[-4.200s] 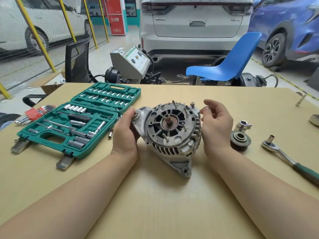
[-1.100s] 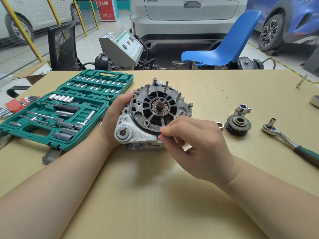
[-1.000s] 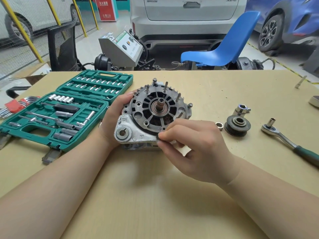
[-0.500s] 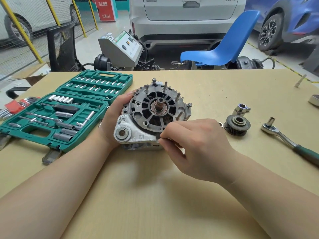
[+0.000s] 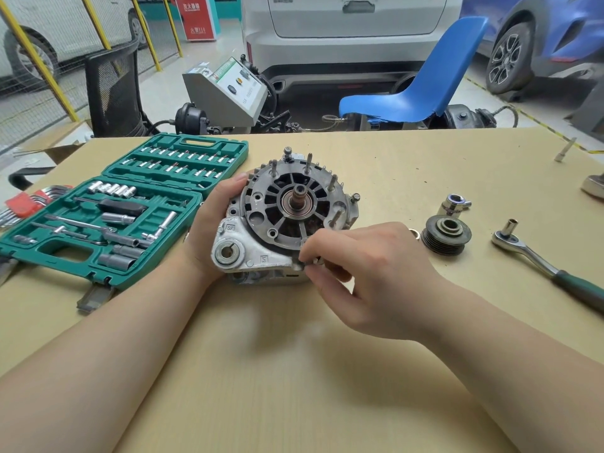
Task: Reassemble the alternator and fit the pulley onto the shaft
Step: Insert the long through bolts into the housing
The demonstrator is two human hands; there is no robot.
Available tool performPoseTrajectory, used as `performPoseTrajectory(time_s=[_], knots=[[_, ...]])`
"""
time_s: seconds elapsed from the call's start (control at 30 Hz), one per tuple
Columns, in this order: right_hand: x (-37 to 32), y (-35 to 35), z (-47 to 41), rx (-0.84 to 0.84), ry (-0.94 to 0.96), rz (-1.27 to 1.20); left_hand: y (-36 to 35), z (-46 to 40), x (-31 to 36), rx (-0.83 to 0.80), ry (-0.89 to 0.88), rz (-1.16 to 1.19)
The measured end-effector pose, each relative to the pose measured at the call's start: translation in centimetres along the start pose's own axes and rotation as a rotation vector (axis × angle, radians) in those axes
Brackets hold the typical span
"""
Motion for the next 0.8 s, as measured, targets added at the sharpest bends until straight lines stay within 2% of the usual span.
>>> performPoseTrajectory(time_s=[0.2,0.4,0.67,0.8], knots=[[0.04,0.16,-0.2,0.049,-0.013,0.024,0.02,0.02,0.0,-0.004,0.003,0.007],[0.4,0.29,-0.02,0.031,0.018,-0.091,-0.01,-0.05,-0.03,-0.008,0.005,0.01],[0.48,0.29,-0.28,0.08,-0.014,-0.014,-0.11,-0.12,-0.04,-0.016,-0.003,0.025],[0.56,0.08,0.03,0.027,0.014,-0.105,-0.06,-0.21,-0.03,-0.015,-0.009,0.026]])
Point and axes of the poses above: each hand's wrist, its own z-axis away from the middle knuckle, its own y-axis out of the back of the hand, x = y × z, the point moved 10 cm from there along -z, towards the middle knuckle, and after that the axes turned 10 degrees about -y, right-handed, at the moved point
